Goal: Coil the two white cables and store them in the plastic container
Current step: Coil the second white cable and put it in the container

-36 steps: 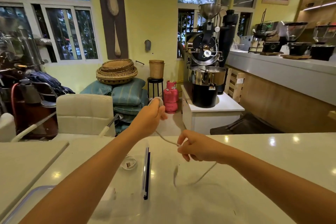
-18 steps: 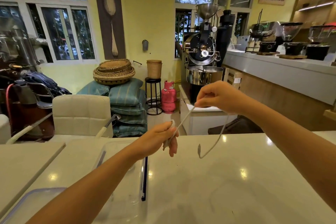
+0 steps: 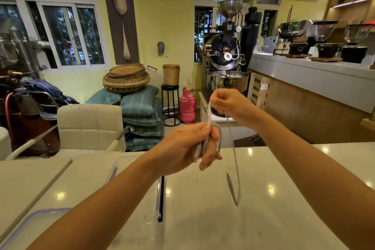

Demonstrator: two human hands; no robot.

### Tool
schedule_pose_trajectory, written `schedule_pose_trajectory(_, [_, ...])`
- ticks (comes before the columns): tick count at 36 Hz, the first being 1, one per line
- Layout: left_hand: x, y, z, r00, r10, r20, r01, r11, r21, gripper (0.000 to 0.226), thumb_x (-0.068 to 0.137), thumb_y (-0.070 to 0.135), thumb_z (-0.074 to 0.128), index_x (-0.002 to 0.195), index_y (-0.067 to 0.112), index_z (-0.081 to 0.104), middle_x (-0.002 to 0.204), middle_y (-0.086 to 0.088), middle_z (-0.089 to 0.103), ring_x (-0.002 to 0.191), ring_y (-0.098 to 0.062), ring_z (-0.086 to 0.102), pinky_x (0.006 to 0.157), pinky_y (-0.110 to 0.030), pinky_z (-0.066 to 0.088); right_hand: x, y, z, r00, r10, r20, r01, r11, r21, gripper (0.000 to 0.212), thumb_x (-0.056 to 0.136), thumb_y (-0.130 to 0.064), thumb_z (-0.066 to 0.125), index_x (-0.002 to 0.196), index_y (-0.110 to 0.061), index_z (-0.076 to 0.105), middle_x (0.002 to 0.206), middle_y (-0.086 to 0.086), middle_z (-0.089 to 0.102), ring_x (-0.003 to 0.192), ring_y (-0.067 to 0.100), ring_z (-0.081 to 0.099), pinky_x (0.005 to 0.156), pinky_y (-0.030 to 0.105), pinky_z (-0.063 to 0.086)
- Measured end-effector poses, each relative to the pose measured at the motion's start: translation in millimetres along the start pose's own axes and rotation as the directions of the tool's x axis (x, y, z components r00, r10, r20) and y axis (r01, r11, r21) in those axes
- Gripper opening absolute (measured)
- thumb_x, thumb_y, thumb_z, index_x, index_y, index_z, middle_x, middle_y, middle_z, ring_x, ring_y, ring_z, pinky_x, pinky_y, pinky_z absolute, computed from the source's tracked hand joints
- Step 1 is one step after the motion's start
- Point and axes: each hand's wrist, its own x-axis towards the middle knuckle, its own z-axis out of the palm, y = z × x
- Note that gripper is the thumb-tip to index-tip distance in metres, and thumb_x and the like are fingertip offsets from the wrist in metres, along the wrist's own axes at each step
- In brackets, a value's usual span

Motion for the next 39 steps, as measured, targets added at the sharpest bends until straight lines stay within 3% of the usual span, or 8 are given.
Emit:
schedule_pose_trajectory(3, [3.4, 7.5, 3.3, 0.999, 0.028, -0.039, -0.028, 1.0, 0.012, 0.027, 0.091, 0.019, 0.026, 0.083, 0.009, 0.05, 0.05, 0.003, 0.057, 0.048, -0.011, 0.053, 0.073, -0.023, 0.054, 3.0, 16.5, 19.5, 0.999, 0.035, 0.029, -0.039, 0.99, 0.136, 0.035, 0.07, -0.055, 0.062, 0.055, -0.024, 0.057, 0.043, -0.013, 0.054, 0.044, -0.002, 0.045, 0.052, 0.014, 0.039])
schedule_pose_trajectory(7, [9.2, 15.0, 0.8, 0.984, 0.071, -0.164, -0.056, 0.994, 0.091, 0.027, 0.089, 0.023, 0.031, 0.074, 0.011, 0.05, 0.049, 0.003, 0.057, 0.052, -0.014, 0.051, 0.065, -0.022, 0.048, -1.7, 34.9, 51.7, 0.998, 0.061, 0.022, -0.064, 0.977, 0.204, 0.041, 0.085, -0.01, 0.051, 0.05, -0.025, 0.064, 0.042, -0.01, 0.058, 0.049, 0.01, 0.05, 0.052, 0.022, 0.041])
schedule_pose_trajectory(15, [9.3, 14.5, -22.9, 0.921, -0.006, -0.391, 0.077, 0.983, 0.166, 0.028, 0.099, 0.019, 0.024, 0.082, 0.008, 0.044, 0.061, 0.0, 0.07, 0.056, -0.01, 0.065, 0.054, -0.017, 0.051, -32.5, 40.4, 97.9, 0.956, 0.265, 0.129, -0.292, 0.914, 0.283, 0.033, 0.096, -0.028, 0.035, 0.069, -0.017, 0.052, 0.054, -0.002, 0.037, 0.041, 0.004, 0.032, 0.041, 0.015, 0.028])
schedule_pose_trajectory(21, [6.9, 10.2, -36.8, 0.857, 0.053, -0.513, 0.181, 0.901, 0.395, 0.04, 0.099, 0.023, 0.023, 0.075, 0.015, 0.054, 0.065, 0.006, 0.072, 0.076, -0.014, 0.067, 0.087, -0.034, 0.047, -44.3, 33.2, 91.6, 0.921, 0.303, 0.244, -0.377, 0.851, 0.366, 0.02, 0.095, -0.013, 0.04, 0.098, -0.024, 0.056, 0.058, 0.0, 0.047, 0.044, 0.005, 0.039, 0.044, 0.016, 0.034])
schedule_pose_trajectory(25, [5.8, 12.8, -40.8, 0.845, 0.055, -0.531, 0.23, 0.86, 0.455, 0.035, 0.1, 0.02, 0.02, 0.083, 0.006, 0.048, 0.076, 0.0, 0.068, 0.065, 0.001, 0.067, 0.07, -0.011, 0.051, -52.1, 29.8, 87.5, 0.912, 0.32, 0.255, -0.4, 0.832, 0.385, 0.019, 0.093, -0.005, 0.043, 0.103, -0.021, 0.045, 0.056, 0.003, 0.057, 0.038, 0.008, 0.046, 0.04, 0.019, 0.041])
schedule_pose_trajectory(30, [2.0, 10.8, -46.5, 0.836, 0.06, -0.546, 0.295, 0.789, 0.538, 0.043, 0.099, 0.02, 0.022, 0.075, 0.013, 0.056, 0.079, -0.004, 0.067, 0.065, 0.002, 0.065, 0.071, -0.008, 0.048, -59.9, 25.0, 77.0, 0.918, 0.295, 0.267, -0.385, 0.825, 0.413, 0.012, 0.09, -0.002, 0.046, 0.085, -0.012, 0.05, 0.048, -0.001, 0.057, 0.035, 0.008, 0.046, 0.037, 0.018, 0.041])
schedule_pose_trajectory(35, [-0.4, 1.3, -52.8, 0.848, 0.004, -0.53, 0.361, 0.729, 0.582, 0.036, 0.099, 0.02, 0.023, 0.1, -0.008, 0.047, 0.078, 0.001, 0.066, 0.062, 0.009, 0.062, 0.07, -0.007, 0.047, -62.4, 13.3, 60.4, 0.927, 0.238, 0.29, -0.363, 0.767, 0.529, 0.029, 0.089, 0.005, 0.039, 0.07, -0.005, 0.06, 0.046, 0.002, 0.06, 0.033, 0.009, 0.051, 0.035, 0.017, 0.044])
schedule_pose_trajectory(39, [1.6, -9.1, -45.6, 0.869, -0.044, -0.493, 0.39, 0.674, 0.627, 0.04, 0.099, 0.022, 0.024, 0.079, 0.007, 0.055, 0.075, 0.0, 0.065, 0.07, -0.003, 0.061, 0.082, -0.023, 0.046, -60.3, 1.1, 49.8, 0.952, 0.153, 0.267, -0.293, 0.714, 0.636, 0.036, 0.085, 0.0, 0.033, 0.065, -0.003, 0.062, 0.048, 0.006, 0.062, 0.036, 0.013, 0.055, 0.037, 0.018, 0.047])
